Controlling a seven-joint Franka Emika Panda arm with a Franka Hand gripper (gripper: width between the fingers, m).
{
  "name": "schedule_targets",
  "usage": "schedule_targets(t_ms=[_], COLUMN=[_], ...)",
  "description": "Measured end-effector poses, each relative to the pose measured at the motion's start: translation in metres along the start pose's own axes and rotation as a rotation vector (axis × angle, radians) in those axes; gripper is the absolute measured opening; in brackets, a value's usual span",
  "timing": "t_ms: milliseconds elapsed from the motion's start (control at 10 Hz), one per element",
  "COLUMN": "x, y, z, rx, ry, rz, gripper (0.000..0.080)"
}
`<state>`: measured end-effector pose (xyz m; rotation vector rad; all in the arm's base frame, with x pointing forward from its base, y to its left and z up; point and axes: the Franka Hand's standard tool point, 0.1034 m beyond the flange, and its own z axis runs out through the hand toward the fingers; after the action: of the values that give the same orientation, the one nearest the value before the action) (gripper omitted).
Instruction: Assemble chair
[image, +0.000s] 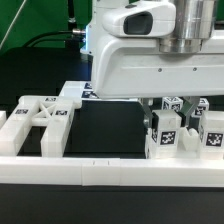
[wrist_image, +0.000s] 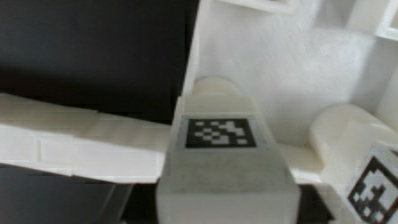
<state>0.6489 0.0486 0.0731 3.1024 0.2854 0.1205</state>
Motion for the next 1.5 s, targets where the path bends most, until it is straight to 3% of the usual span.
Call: schedule_targets(t_ms=[200, 500, 700, 1200, 1400, 1500], x=[0.000, -0.002, -0.007, -0.013, -0.013, -0.011], y=[0.000, -0.002, 0.002, 0.008, 0.008, 0.007], z=[0.000, 0.000, 0.000, 0.001, 0.001, -0.003], rx=[0.001, 0.004, -0.012, -0.022, -0.022, -0.018], ry=[0.000, -0.006, -0.030, -0.055, -0.055, -0.049], rz=[0.042, 0.374, 0.521, 0.616, 0.616, 0.570], gripper=[0.0288, 0.0288, 0.0289, 0.0294, 0.0607, 0.0607])
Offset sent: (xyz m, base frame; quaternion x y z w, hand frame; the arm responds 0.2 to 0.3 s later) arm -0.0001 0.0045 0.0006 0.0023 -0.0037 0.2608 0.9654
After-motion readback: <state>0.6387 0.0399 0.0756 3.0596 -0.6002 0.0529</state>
